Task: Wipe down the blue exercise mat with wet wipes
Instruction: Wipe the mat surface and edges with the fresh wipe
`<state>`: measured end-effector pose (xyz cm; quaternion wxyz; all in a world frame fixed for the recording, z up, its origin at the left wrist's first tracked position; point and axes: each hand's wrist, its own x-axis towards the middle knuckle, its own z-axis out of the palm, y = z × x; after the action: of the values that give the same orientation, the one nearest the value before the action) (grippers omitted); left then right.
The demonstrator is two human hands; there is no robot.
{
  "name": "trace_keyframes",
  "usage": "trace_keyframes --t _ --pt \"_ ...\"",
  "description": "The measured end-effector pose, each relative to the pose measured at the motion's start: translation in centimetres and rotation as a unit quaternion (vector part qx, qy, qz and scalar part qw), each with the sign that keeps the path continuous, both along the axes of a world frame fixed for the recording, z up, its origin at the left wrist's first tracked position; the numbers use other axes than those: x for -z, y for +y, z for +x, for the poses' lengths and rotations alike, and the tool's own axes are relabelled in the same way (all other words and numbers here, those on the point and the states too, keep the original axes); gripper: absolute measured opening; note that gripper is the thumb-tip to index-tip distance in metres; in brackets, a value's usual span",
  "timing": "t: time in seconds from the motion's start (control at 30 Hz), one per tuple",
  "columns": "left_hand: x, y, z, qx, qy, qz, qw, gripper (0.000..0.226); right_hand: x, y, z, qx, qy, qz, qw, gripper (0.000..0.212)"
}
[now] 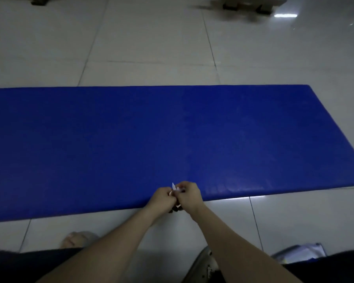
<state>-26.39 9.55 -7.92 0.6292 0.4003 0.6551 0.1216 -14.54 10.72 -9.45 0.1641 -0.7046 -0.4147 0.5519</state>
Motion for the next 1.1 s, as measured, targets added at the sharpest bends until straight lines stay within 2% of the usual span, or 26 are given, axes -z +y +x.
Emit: trace_keyframes --t 0.03,0.1,0.17,0.23,0.3,0.37,0.43,0.47,0.53,0.6,0.73,0.83,1.0,1.1 --pt "0.1 -0.1 -0.9 -0.018 -0.001 -0.01 1.0 0.019 0.3 0.1 0.0 -0.009 -0.002 0.004 1.0 0.019" --pt "1.6 -0.4 -3.1 -0.115 0.039 -0.044 0.992 0.017 0.5 0.3 0.6 0.014 -0.018 0.0 1.0 0.025" --pt "3.9 -0.7 -5.6 -0.244 0.086 -0.106 0.96 0.022 1.4 0.7 2.2 0.077 -0.041 -0.01 0.996 0.024" --pt "5.5 -1.0 -6.9 -0.323 0.056 -0.179 0.928 0.039 2.3 0.9 4.1 0.131 -0.087 -0.01 0.987 0.015" --pt "7.0 -0.5 -7.0 -0.407 0.04 -0.21 0.888 0.065 3.2 1.0 6.0 0.151 -0.161 -0.003 0.975 0.018" --pt "7.6 0.3 -6.4 -0.528 0.044 -0.176 0.83 0.086 3.7 1.1 7.5 0.156 -0.208 0.006 0.966 0.023" --pt "7.7 0.6 -5.8 -0.62 0.017 -0.144 0.771 0.089 4.2 1.4 8.6 0.151 -0.232 0.015 0.961 0.018" --pt "8.1 0.4 -5.5 -0.634 -0.007 -0.145 0.759 0.082 4.5 1.6 9.0 0.143 -0.242 0.019 0.959 0.015" --pt "8.3 -0.3 -4.8 -0.621 -0.071 -0.148 0.766 0.058 4.9 2.1 9.4 0.118 -0.255 0.038 0.959 0.008" --pt "8.4 -0.4 -4.1 -0.592 -0.101 -0.149 0.786 0.044 5.2 2.6 9.7 0.094 -0.268 0.055 0.957 0.004" --pt "7.9 -0.2 -2.4 -0.545 -0.114 -0.149 0.817 0.042 5.1 2.6 10.5 0.084 -0.293 0.059 0.951 0.004" --pt "7.6 -1.3 -1.5 -0.536 -0.096 -0.162 0.823 0.038 5.0 2.0 11.1 0.111 -0.288 0.026 0.951 0.005" --pt "7.2 -4.2 0.2 -0.526 -0.122 -0.198 0.818 0.036 5.8 -0.8 11.9 0.14 -0.301 -0.012 0.943 0.015" --pt "7.6 -5.3 0.9 -0.489 -0.1 -0.223 0.837 0.033 5.9 -2.6 12.4 0.148 -0.309 -0.023 0.939 0.02"
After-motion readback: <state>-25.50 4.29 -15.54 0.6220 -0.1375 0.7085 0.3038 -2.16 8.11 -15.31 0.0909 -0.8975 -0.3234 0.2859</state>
